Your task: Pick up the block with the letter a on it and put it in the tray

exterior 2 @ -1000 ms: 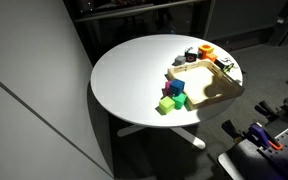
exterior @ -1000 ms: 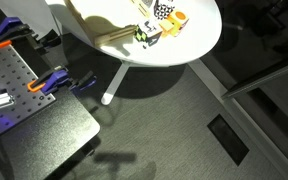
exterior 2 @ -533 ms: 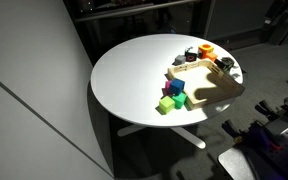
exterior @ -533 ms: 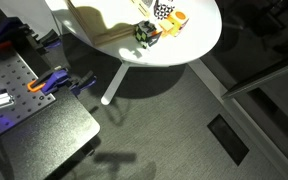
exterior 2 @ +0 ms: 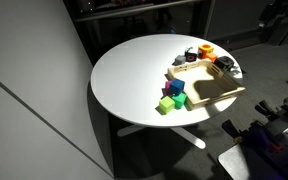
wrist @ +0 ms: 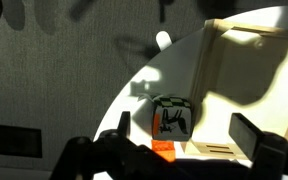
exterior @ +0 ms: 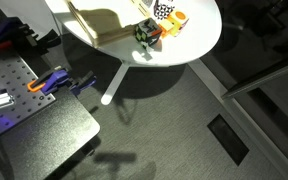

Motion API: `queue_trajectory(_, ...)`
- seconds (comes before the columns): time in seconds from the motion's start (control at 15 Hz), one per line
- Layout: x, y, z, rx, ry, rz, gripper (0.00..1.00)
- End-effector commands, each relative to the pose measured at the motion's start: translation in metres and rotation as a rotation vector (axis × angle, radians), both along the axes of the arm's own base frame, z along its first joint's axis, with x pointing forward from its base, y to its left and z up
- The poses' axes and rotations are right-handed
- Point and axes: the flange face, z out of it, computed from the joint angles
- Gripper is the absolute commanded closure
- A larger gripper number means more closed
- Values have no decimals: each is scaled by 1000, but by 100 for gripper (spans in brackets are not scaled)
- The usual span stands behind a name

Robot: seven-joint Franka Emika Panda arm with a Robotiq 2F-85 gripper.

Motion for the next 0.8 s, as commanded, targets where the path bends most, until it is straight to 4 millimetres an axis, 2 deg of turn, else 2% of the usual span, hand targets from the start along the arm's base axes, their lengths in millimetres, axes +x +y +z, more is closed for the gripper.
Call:
queue_trajectory(0.0,0,0,1,0,1,-1,0)
queue_trajectory(0.33,1,0,1,0,1,-1,0)
queue_trajectory(0.73,28,-12,-19,10,27,-4,0)
